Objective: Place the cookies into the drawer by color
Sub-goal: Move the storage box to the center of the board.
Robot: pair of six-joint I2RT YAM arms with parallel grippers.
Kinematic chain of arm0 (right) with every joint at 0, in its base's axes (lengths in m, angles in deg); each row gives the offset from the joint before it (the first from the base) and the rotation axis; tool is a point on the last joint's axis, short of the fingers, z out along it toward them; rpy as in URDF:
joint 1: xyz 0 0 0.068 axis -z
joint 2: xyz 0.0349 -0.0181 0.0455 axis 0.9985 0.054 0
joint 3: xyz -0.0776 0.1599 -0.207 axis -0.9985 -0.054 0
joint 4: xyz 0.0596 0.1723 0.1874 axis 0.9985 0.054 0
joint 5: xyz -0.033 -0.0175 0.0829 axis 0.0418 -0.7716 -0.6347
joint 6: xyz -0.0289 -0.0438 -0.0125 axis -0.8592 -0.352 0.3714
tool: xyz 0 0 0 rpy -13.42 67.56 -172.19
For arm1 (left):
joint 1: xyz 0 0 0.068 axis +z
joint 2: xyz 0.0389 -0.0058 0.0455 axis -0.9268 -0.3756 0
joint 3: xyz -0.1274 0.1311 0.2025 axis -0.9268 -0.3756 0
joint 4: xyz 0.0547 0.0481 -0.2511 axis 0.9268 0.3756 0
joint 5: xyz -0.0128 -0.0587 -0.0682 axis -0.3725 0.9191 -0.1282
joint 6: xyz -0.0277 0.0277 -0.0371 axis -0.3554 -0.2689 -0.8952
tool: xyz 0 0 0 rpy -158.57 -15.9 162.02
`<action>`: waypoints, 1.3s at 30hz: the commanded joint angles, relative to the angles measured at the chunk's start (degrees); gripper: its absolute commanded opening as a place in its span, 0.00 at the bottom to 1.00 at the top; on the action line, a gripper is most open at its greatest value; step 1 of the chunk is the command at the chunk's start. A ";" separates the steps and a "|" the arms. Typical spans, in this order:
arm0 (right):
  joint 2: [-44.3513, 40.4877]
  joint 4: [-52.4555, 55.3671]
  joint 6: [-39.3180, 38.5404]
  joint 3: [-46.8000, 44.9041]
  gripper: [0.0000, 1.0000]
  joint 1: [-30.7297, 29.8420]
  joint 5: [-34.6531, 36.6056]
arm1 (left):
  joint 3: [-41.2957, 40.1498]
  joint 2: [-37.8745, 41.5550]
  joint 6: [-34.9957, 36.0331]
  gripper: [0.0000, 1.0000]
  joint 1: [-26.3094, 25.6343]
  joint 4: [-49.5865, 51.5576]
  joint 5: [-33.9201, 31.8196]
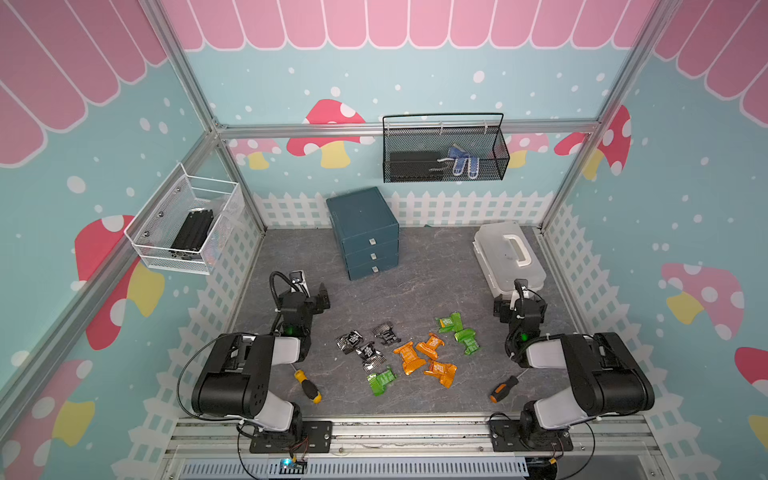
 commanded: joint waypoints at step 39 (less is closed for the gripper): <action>-14.59 7.17 -2.78 0.92 0.99 -0.42 -5.91 | 2.65 12.85 4.13 0.99 -6.98 11.62 -10.01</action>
